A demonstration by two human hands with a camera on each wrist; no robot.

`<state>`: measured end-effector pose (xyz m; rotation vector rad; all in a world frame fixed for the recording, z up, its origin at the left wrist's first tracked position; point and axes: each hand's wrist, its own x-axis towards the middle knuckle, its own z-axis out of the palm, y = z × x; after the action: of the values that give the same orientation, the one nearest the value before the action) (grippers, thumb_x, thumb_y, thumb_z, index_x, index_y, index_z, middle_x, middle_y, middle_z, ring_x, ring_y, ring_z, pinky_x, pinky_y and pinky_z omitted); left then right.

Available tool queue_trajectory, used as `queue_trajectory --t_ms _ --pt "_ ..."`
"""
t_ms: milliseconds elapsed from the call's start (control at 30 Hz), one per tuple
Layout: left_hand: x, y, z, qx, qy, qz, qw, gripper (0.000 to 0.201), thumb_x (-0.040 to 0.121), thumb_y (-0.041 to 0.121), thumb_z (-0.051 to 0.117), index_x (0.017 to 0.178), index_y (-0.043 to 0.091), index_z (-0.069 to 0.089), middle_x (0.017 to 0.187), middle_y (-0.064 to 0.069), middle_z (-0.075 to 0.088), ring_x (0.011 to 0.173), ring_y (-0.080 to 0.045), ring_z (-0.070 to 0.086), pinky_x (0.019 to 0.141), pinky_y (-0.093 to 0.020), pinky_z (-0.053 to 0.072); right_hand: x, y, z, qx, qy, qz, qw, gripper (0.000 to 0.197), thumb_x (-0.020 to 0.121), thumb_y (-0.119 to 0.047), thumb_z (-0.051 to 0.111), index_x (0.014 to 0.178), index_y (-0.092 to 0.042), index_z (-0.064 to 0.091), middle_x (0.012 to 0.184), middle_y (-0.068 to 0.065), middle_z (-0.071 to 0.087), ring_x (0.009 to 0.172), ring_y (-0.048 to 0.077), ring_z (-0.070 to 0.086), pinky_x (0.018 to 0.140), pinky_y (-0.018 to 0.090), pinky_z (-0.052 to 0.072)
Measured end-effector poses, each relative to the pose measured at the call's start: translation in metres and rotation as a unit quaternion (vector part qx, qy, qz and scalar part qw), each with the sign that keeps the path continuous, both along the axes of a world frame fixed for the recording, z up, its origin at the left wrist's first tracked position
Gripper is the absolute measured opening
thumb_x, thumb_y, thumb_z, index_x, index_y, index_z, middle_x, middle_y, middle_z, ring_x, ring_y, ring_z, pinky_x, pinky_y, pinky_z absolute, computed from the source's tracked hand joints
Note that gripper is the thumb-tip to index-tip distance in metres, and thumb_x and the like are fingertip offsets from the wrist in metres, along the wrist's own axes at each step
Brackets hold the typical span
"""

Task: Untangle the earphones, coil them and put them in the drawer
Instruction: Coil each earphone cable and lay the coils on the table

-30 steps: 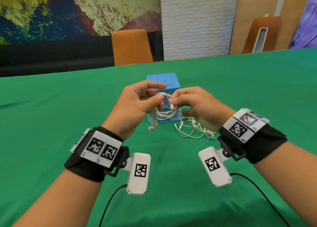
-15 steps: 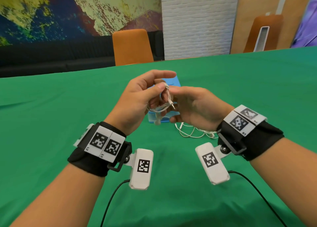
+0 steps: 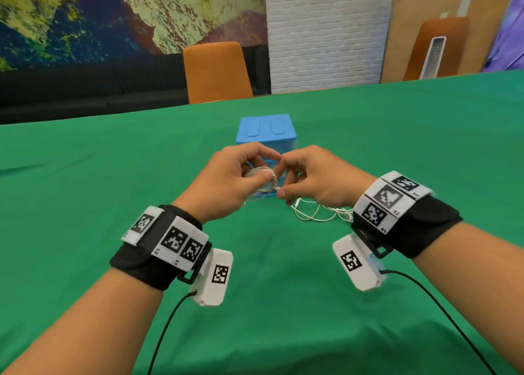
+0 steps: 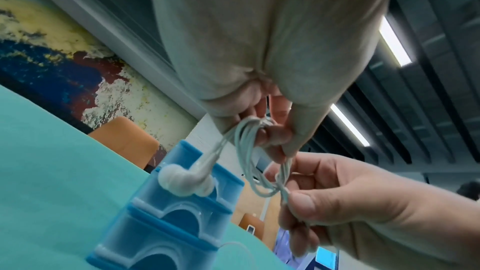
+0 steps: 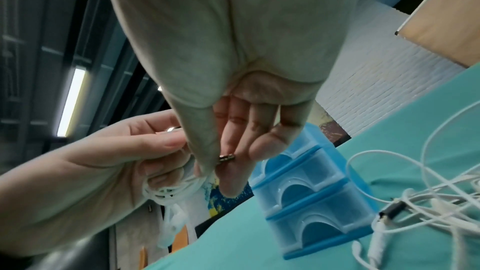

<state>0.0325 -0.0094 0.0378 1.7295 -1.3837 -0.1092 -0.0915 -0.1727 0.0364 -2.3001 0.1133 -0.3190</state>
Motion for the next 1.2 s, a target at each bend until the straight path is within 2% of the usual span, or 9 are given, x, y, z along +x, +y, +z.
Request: queue_trajectory --t_ms 167,233,400,600,733,867,967,1067,1200 --pt "0.001 -0.007 -0.031 0.072 -0.085 -0.001 0.994 0.03 0.092 0.01 0.067 0.119 0.024 0.066 0.081 0.004 0.065 0.064 -0.009 0.055 0.065 -0.024 0.046 0.006 -0.009 -0.013 -0.089 0.073 -0.047 0.992 0.022 0.084 -0.022 0.079 0.103 -0.019 0.07 0.091 0.004 0.073 0.079 0.018 0.068 0.075 0.032 0.051" --pt "0.003 -0.006 -0.045 0.132 -0.141 -0.019 0.981 0.034 0.092 0.011 0.066 0.122 0.026 0.064 0.083 0.01 0.064 0.069 -0.002 0.056 0.069 -0.021 0.045 0.005 -0.014 -0.016 -0.073 0.086 -0.058 0.992 0.019 0.086 -0.022 0.077 0.102 -0.018 0.07 0.089 0.003 0.074 0.079 0.019 0.071 0.073 0.029 0.052" --pt "0.006 -0.004 -0.053 0.197 -0.231 0.005 0.953 0.037 0.093 0.022 0.067 0.127 0.034 0.057 0.091 0.016 0.06 0.081 -0.012 0.057 0.079 -0.037 0.052 -0.003 -0.019 -0.017 -0.048 0.133 -0.046 0.989 0.012 0.092 -0.023 0.07 0.103 -0.018 0.068 0.083 -0.001 0.072 0.079 0.017 0.075 0.062 0.019 0.048" --pt "-0.009 0.001 -0.04 0.305 -0.174 -0.105 0.93 0.038 0.093 0.032 0.067 0.13 0.033 0.058 0.095 0.013 0.074 0.08 -0.001 0.063 0.081 -0.019 0.049 -0.004 -0.015 -0.015 -0.054 0.162 -0.005 0.985 0.012 0.093 -0.023 0.069 0.103 -0.019 0.068 0.09 0.005 0.074 0.082 0.017 0.075 0.071 0.029 0.055" --pt "-0.005 0.003 -0.031 0.283 -0.174 -0.081 0.94 0.032 0.097 0.027 0.064 0.129 0.032 0.062 0.094 0.012 0.074 0.083 -0.004 0.063 0.079 -0.02 0.048 -0.001 -0.015 -0.015 -0.069 0.167 0.0 0.984 0.012 0.092 -0.019 0.069 0.103 -0.02 0.068 0.085 0.001 0.074 0.077 0.012 0.074 0.066 0.025 0.054" --pt "0.012 0.008 -0.025 0.259 -0.152 -0.04 0.953 0.02 0.094 0.019 0.065 0.111 0.03 0.07 0.088 0.012 0.074 0.078 -0.003 0.067 0.075 -0.027 0.054 0.002 -0.022 -0.017 -0.14 0.159 -0.04 0.976 0.012 0.089 -0.017 0.07 0.1 -0.022 0.071 0.08 -0.003 0.073 0.071 0.011 0.067 0.062 0.021 0.045" --pt "0.01 0.012 -0.03 0.3 -0.174 -0.065 0.936 0.014 0.092 0.023 0.069 0.105 0.027 0.075 0.094 0.013 0.075 0.086 -0.003 0.067 0.082 -0.025 0.053 0.0 -0.024 -0.021 -0.24 0.188 -0.06 0.951 0.015 0.086 -0.022 0.073 0.101 -0.023 0.072 0.087 -0.006 0.064 0.078 0.015 0.059 0.071 0.025 0.044" --pt "0.002 0.013 -0.041 0.346 -0.231 -0.087 0.905 0.016 0.092 0.032 0.068 0.106 0.027 0.075 0.103 0.011 0.072 0.093 -0.007 0.06 0.088 -0.026 0.048 -0.001 -0.024 -0.033 -0.317 0.244 -0.06 0.915 0.019 0.084 -0.025 0.072 0.102 -0.023 0.069 0.095 -0.002 0.066 0.089 0.021 0.063 0.079 0.033 0.053" --pt "-0.002 0.012 -0.041 0.363 -0.241 -0.083 0.896 0.018 0.093 0.037 0.066 0.105 0.027 0.075 0.102 0.009 0.071 0.096 -0.012 0.061 0.088 -0.031 0.049 0.0 -0.023 -0.044 -0.359 0.261 -0.063 0.894 0.008 0.085 -0.017 0.063 0.093 -0.018 0.063 0.096 0.002 0.065 0.088 0.025 0.063 0.076 0.034 0.054"
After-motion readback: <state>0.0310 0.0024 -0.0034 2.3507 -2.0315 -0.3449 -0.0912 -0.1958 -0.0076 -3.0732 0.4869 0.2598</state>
